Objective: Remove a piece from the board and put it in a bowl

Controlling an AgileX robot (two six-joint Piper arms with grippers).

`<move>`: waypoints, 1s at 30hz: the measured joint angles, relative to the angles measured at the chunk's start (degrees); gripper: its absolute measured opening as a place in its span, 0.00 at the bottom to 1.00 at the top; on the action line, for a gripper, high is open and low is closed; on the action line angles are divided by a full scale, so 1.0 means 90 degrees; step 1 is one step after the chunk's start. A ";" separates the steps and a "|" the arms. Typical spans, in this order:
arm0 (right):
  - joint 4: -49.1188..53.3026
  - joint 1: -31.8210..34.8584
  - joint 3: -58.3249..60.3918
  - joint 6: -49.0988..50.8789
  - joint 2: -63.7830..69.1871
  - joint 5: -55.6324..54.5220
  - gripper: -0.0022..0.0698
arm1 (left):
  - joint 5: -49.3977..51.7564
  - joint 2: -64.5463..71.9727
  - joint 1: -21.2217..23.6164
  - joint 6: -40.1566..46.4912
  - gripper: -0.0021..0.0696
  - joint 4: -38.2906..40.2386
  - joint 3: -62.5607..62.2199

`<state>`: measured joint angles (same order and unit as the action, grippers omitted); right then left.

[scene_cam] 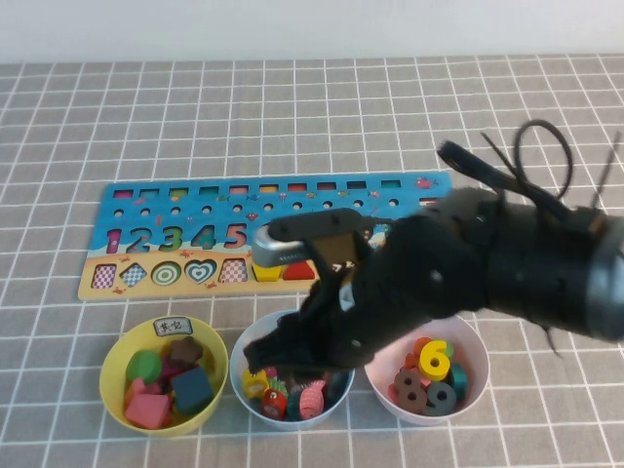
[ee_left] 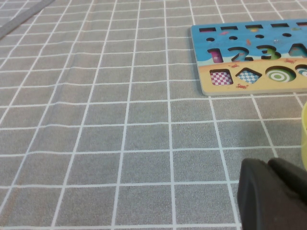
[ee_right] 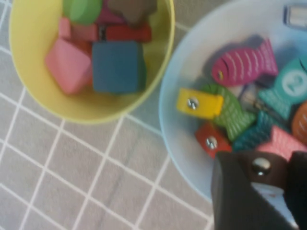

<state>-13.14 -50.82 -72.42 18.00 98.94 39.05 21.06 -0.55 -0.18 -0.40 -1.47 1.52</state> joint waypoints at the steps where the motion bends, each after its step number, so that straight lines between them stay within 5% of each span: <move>1: 0.0012 0.0000 -0.0095 0.0000 0.0067 0.0061 0.31 | 0.0000 0.0000 0.0000 0.0000 0.02 0.0000 0.0000; 24: 0.0245 0.0000 -0.0733 0.0291 0.0744 0.0564 0.31 | 0.0000 0.0000 0.0000 0.0000 0.02 0.0000 0.0000; 30: 0.0260 0.0000 -0.0733 0.0315 0.0744 0.0702 0.45 | 0.0000 0.0000 0.0000 0.0000 0.02 0.0000 0.0000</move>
<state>-10.80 -50.82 -79.02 20.83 105.64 45.37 21.06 -0.55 -0.18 -0.40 -1.47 1.52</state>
